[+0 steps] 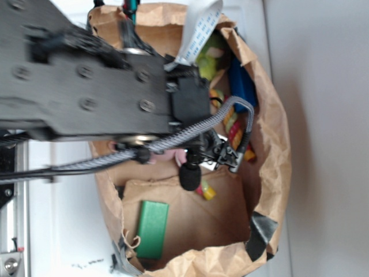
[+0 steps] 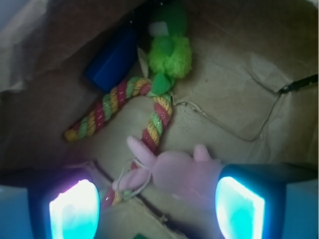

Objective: Grab the green block.

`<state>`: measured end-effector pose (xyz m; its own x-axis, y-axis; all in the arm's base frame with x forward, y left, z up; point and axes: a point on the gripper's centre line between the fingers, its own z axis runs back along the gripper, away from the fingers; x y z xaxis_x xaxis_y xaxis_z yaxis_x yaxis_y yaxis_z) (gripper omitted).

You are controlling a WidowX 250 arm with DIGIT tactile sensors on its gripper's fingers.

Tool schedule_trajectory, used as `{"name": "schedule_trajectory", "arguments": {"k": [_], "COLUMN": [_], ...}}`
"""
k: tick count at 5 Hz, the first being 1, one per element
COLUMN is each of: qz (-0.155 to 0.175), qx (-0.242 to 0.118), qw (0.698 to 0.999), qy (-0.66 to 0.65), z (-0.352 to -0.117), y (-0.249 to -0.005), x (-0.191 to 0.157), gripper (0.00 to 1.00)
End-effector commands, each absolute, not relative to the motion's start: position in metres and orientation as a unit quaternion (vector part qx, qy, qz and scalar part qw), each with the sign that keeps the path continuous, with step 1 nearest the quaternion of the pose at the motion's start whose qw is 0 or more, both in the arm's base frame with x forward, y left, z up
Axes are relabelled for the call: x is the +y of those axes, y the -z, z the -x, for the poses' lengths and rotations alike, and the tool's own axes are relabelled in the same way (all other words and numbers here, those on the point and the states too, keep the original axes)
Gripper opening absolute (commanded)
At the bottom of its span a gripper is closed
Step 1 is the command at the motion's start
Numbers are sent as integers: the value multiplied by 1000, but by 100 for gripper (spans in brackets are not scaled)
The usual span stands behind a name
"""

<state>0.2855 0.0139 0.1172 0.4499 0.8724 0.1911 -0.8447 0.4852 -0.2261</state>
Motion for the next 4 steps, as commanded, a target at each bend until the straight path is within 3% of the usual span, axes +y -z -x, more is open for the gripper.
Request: {"name": "schedule_trajectory", "arguments": {"k": [1, 4], "qz": [76, 109], "qx": [-133, -94], "qw": [848, 858], "qy": [-507, -494], "z": [-300, -275], "y": [-112, -102], "x": [-1, -51], "gripper": [100, 100]}}
